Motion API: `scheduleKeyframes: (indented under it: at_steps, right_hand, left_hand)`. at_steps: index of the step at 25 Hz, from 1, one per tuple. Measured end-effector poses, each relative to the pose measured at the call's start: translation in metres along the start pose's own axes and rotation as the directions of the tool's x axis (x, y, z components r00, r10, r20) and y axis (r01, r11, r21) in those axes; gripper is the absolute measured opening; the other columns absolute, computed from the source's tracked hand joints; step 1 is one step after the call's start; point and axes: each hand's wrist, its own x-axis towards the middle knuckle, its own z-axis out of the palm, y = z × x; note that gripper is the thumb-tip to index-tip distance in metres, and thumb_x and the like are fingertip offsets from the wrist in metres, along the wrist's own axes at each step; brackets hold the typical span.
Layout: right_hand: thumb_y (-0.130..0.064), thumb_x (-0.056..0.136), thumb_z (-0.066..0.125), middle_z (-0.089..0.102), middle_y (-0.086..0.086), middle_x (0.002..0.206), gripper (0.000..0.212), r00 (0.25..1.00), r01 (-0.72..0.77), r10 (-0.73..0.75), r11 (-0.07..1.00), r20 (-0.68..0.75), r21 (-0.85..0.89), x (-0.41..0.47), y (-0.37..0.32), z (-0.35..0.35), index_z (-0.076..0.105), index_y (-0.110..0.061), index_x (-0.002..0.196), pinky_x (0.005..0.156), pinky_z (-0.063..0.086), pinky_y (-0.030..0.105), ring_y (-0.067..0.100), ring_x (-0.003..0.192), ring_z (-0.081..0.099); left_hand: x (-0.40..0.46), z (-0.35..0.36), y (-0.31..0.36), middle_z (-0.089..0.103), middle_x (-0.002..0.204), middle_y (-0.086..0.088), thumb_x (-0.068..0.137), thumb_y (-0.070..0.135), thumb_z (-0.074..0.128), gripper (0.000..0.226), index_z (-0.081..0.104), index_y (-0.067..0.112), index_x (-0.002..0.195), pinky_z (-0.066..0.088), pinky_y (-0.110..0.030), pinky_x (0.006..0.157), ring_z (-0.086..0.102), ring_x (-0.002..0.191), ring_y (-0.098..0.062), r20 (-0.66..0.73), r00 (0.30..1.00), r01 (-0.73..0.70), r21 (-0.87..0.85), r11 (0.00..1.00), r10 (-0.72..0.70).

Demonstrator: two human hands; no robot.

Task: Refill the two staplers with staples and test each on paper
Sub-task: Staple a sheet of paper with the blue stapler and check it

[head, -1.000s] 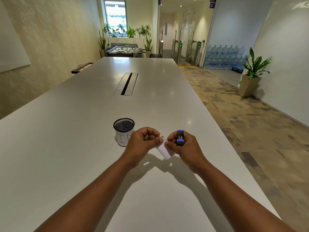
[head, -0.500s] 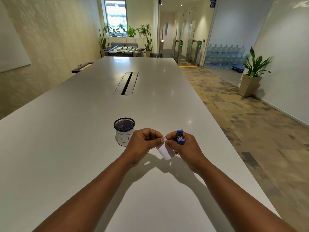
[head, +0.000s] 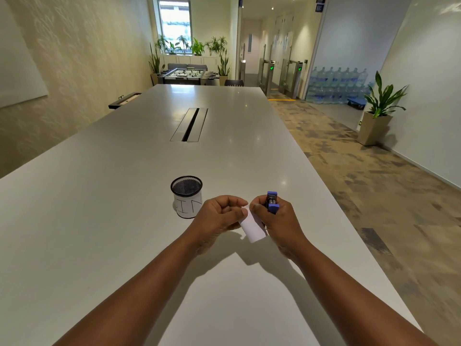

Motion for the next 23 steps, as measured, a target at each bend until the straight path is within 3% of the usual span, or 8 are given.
scheduleKeyframes:
  at_steps: [2,4,9,14,16,19,23]
  right_hand:
    - [-0.027,0.083,0.066,0.067,-0.003,0.071,0.013,1.000,0.022,-0.022,1.000,-0.019,0.011,0.000,0.001,0.000,0.069,-0.019,0.074,0.057,0.050,0.025,0.013,0.064,0.060]
    - [-0.022,0.085,0.065,0.065,-0.002,0.069,0.013,0.999,0.044,-0.044,0.999,-0.018,0.019,0.000,0.004,0.000,0.068,-0.015,0.075,0.056,0.049,0.023,0.012,0.061,0.058]
    - [-0.007,0.092,0.064,0.067,-0.003,0.068,0.017,0.998,0.057,-0.057,0.998,0.008,-0.030,0.004,0.009,-0.002,0.067,-0.012,0.076,0.056,0.048,0.020,0.009,0.061,0.060]
    - [-0.011,0.090,0.064,0.068,-0.005,0.068,0.015,0.999,0.053,-0.053,0.997,-0.005,-0.049,0.005,0.014,0.001,0.067,-0.014,0.075,0.057,0.048,0.020,0.009,0.061,0.062]
    - [-0.013,0.088,0.064,0.068,-0.005,0.068,0.015,0.999,0.043,-0.044,0.998,-0.013,-0.051,0.004,0.016,0.002,0.067,-0.017,0.074,0.057,0.048,0.021,0.010,0.061,0.061]
    - [-0.013,0.088,0.064,0.066,-0.004,0.066,0.017,1.000,0.024,-0.025,0.997,-0.011,-0.075,0.004,0.016,0.002,0.067,-0.019,0.072,0.056,0.047,0.021,0.010,0.060,0.061]
    - [-0.016,0.090,0.063,0.069,-0.002,0.068,0.015,0.998,-0.029,0.037,0.989,0.052,-0.147,0.006,0.011,-0.002,0.066,-0.010,0.077,0.056,0.048,0.023,0.009,0.060,0.062]
  left_hand:
    - [-0.003,0.003,-0.005,0.076,0.103,-0.012,0.087,0.019,0.076,0.003,0.078,0.019,0.089,0.060,-0.031,0.077,0.073,0.091,-0.021,0.005,0.998,0.055,-0.067,0.996,-0.055]
    - [-0.004,0.005,-0.009,0.078,0.099,-0.011,0.093,0.017,0.071,0.012,0.078,0.021,0.084,0.060,-0.030,0.074,0.074,0.088,-0.021,-0.035,0.996,0.072,-0.111,0.991,-0.076]
    - [0.002,0.007,-0.011,0.077,0.104,-0.019,0.097,0.018,0.066,0.015,0.075,0.012,0.088,0.063,-0.043,0.082,0.075,0.097,-0.038,-0.163,0.984,0.051,-0.140,0.989,-0.073]
    - [0.001,0.011,-0.009,0.081,0.091,-0.011,0.100,0.025,0.063,0.022,0.077,0.015,0.086,0.061,-0.029,0.063,0.079,0.084,-0.028,-0.219,0.974,0.048,-0.038,0.998,-0.055]
    - [0.002,0.011,-0.010,0.081,0.090,-0.010,0.101,0.028,0.062,0.023,0.075,0.012,0.091,0.061,-0.030,0.064,0.079,0.083,-0.028,-0.242,0.969,0.056,0.008,0.998,-0.052]
    - [0.004,0.010,-0.013,0.079,0.084,-0.003,0.101,0.032,0.061,0.025,0.073,0.020,0.083,0.059,-0.034,0.068,0.075,0.077,-0.021,-0.276,0.961,0.063,0.157,0.986,-0.018]
    - [0.005,0.006,-0.012,0.073,0.076,-0.005,0.101,0.037,0.059,0.028,0.067,0.019,0.081,0.047,-0.030,0.058,0.061,0.064,-0.017,-0.281,0.958,0.047,0.358,0.932,0.060]
